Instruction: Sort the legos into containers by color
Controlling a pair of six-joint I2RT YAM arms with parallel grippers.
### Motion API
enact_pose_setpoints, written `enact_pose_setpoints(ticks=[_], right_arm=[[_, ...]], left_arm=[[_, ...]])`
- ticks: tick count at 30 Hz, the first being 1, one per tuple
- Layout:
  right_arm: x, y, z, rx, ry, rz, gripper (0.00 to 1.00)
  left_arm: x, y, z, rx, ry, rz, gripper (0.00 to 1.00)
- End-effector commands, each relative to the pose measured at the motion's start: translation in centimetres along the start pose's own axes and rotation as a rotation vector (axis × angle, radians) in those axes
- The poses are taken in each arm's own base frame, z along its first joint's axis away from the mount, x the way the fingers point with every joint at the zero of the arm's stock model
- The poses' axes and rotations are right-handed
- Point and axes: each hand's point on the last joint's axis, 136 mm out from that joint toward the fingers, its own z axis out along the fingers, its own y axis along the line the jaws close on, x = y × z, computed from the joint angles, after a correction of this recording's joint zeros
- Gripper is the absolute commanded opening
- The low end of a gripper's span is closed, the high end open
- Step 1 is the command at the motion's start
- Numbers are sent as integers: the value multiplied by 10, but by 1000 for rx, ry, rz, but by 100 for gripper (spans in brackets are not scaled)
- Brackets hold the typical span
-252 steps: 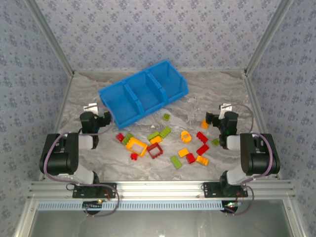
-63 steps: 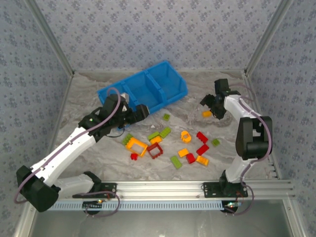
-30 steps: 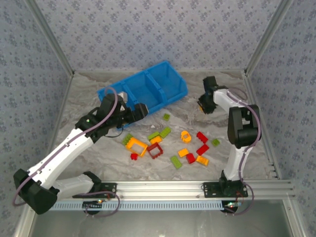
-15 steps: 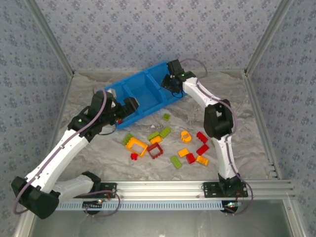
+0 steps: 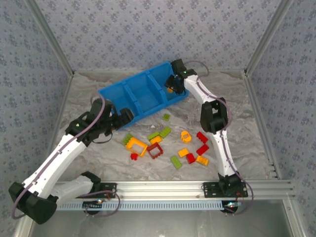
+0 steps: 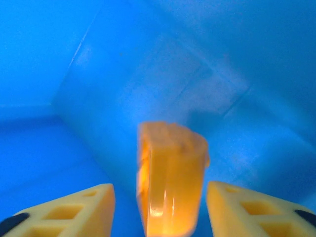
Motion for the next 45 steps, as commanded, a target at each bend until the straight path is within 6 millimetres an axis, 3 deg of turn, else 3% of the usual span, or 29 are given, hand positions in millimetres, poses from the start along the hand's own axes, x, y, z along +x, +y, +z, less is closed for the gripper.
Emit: enact_pose_setpoints(ticks=[1,5,8,10,13,16,21,24,28,31,37,45], right_arm=[[13,7,-1,9,37,-23,65],[-3,30,-36,-37,-34,-66,73],[-16,50,-80,-72,-126,-138,77],[-19,68,-120,-133,-206,-202,79],[-8,82,-173,-225,-311,-280,82],[19,75,-207,-289,-337,-317,84],[78,47,-233,-356,-263,-353,84],[115,28,-237,-378,-179,-397,85],[162,3,-235,-431,-66,-429,85],[185,-2,-250,-513,-46,-484,87],[202,-16,-265,-551,-14,-528,89],[203,-16,-268,-553,-7,-515,89]], left_arm=[[25,47,11,-189,81,-77,95],[43,63,31,-242,140,-191,96],[50,70,46,-311,177,-250,98],[51,69,56,-346,190,-275,98],[54,71,71,-404,200,-320,98],[54,65,89,-419,186,-334,98],[50,60,110,-443,148,-350,98],[39,52,115,-431,106,-318,98],[50,70,114,-574,148,-310,98],[60,76,119,-596,164,-315,98],[62,82,129,-628,147,-276,98],[69,96,134,-657,135,-249,91]])
